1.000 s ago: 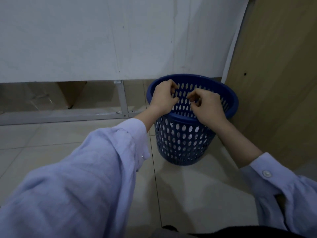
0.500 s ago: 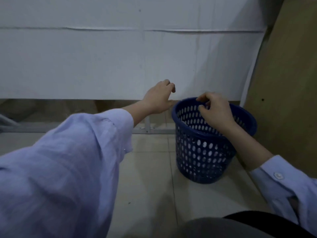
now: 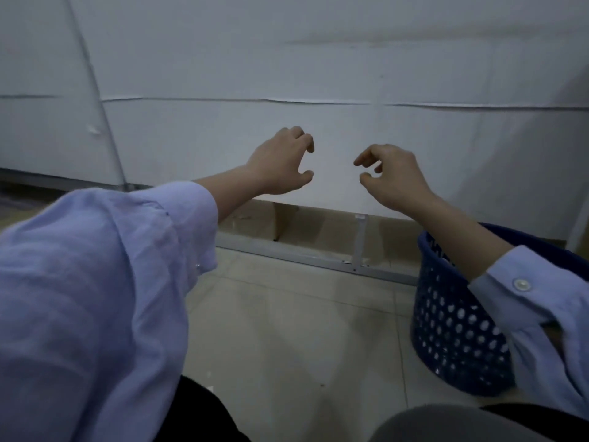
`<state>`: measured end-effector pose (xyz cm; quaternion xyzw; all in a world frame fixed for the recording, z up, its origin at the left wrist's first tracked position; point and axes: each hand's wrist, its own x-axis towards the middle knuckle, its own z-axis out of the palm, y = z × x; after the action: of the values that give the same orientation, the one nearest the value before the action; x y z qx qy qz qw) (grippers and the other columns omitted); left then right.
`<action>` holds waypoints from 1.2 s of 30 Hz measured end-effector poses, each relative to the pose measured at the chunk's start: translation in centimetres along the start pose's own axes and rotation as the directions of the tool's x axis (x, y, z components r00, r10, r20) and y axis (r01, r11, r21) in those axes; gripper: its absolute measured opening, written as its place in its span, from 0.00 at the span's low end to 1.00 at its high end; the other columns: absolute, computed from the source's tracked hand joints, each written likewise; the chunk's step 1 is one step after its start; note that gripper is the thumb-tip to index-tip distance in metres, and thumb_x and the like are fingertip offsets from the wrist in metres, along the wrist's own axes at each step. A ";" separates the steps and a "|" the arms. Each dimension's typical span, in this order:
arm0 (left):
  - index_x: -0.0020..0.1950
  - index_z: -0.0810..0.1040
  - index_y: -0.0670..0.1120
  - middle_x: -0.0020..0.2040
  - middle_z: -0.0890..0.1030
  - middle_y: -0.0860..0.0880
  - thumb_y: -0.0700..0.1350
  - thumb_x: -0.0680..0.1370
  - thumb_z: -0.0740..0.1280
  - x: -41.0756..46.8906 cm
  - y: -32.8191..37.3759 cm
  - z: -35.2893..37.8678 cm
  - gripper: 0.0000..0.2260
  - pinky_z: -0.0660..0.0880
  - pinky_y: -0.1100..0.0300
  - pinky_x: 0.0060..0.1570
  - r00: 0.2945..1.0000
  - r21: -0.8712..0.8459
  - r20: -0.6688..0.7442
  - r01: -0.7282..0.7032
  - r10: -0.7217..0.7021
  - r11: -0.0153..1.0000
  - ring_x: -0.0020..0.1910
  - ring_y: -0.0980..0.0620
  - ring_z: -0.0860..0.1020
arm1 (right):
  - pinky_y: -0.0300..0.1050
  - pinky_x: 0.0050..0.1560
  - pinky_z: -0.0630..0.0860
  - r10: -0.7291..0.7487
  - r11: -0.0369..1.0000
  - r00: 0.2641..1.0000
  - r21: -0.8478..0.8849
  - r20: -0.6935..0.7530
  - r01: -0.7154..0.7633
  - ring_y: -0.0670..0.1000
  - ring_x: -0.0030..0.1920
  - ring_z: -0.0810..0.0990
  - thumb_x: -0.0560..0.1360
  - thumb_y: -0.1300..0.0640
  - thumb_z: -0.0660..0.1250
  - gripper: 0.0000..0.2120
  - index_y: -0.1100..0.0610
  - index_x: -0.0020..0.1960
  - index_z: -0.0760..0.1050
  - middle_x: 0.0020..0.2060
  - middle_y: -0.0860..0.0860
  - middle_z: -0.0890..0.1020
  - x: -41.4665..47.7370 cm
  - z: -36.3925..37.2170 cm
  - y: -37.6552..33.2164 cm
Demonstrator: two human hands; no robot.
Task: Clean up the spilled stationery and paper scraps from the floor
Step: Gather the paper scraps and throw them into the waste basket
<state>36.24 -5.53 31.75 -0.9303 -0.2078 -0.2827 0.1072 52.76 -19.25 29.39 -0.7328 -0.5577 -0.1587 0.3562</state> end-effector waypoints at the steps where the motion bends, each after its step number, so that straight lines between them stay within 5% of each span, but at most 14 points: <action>1: 0.65 0.70 0.44 0.65 0.70 0.46 0.52 0.75 0.65 -0.8 -1.0 -0.5 0.20 0.73 0.51 0.57 1.000 0.013 0.001 0.019 -0.019 1.000 0.64 0.47 0.68 | 0.40 0.51 0.69 -0.014 1.000 1.000 0.010 0.015 0.013 0.48 0.49 0.73 0.74 0.60 0.66 0.11 0.54 0.56 0.78 0.53 0.52 0.79 0.4 0.6 -1.0; 10: 0.65 0.70 0.43 0.65 0.70 0.43 0.53 0.73 0.68 -11.2 -11.8 -3.8 0.24 0.71 0.48 0.60 0.965 0.095 0.043 0.254 -0.259 0.962 0.65 0.45 0.68 | 0.40 0.50 0.67 -0.163 0.983 0.961 0.123 0.222 0.139 0.49 0.49 0.72 0.74 0.59 0.67 0.13 0.53 0.58 0.76 0.56 0.53 0.77 2.6 9.2 -11.2; 14: 0.65 0.69 0.42 0.65 0.69 0.42 0.54 0.72 0.69 -16.9 -15.5 -3.3 0.27 0.68 0.46 0.64 0.925 0.084 0.109 0.356 -0.364 0.931 0.65 0.43 0.67 | 0.40 0.51 0.67 -0.263 0.965 0.890 0.124 0.374 0.233 0.49 0.50 0.72 0.74 0.58 0.67 0.17 0.54 0.62 0.74 0.58 0.55 0.74 1.6 13.9 -14.9; 19: 0.68 0.66 0.43 0.67 0.67 0.43 0.57 0.73 0.69 -23.9 -18.0 -1.1 0.30 0.65 0.48 0.67 0.839 0.097 0.278 0.460 -0.468 0.883 0.68 0.43 0.65 | 0.41 0.53 0.66 -0.348 0.926 0.724 0.101 0.596 0.363 0.51 0.56 0.72 0.74 0.54 0.68 0.19 0.54 0.64 0.72 0.60 0.55 0.73 -1.6 19.8 -16.8; 27: 0.71 0.63 0.44 0.68 0.67 0.44 0.53 0.70 0.74 -34.0 -20.5 5.4 0.35 0.67 0.58 0.61 0.559 0.043 0.632 0.667 -0.537 0.744 0.64 0.46 0.70 | 0.40 0.51 0.68 -0.229 0.937 0.367 0.102 0.901 0.334 0.50 0.53 0.74 0.74 0.50 0.70 0.26 0.53 0.69 0.68 0.64 0.53 0.73 -6.8 28.6 -16.0; 30: 0.71 0.64 0.44 0.68 0.68 0.44 0.52 0.69 0.75 -36.8 -20.6 8.5 0.36 0.67 0.59 0.60 0.475 0.030 0.712 0.716 -0.517 0.698 0.63 0.47 0.71 | 0.40 0.54 0.68 -0.185 0.940 0.257 0.094 0.949 0.328 0.53 0.60 0.74 0.74 0.49 0.70 0.28 0.54 0.70 0.66 0.66 0.54 0.72 -8.4 31.7 -15.0; 36: 0.72 0.62 0.44 0.71 0.64 0.44 0.55 0.67 0.76 -42.4 -19.7 14.4 0.40 0.65 0.55 0.67 0.323 0.074 0.823 0.754 -0.467 0.653 0.68 0.45 0.66 | 0.43 0.72 0.55 -0.105 0.930 0.085 0.068 0.991 0.360 0.54 0.76 0.56 0.77 0.46 0.65 0.38 0.59 0.78 0.51 0.77 0.56 0.54 -13.4 36.8 -11.3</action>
<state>2.41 2.75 -2.53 -0.8030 -0.5225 0.1068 -0.2661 31.75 -1.59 -0.75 -0.5851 -0.7427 0.2549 -0.2028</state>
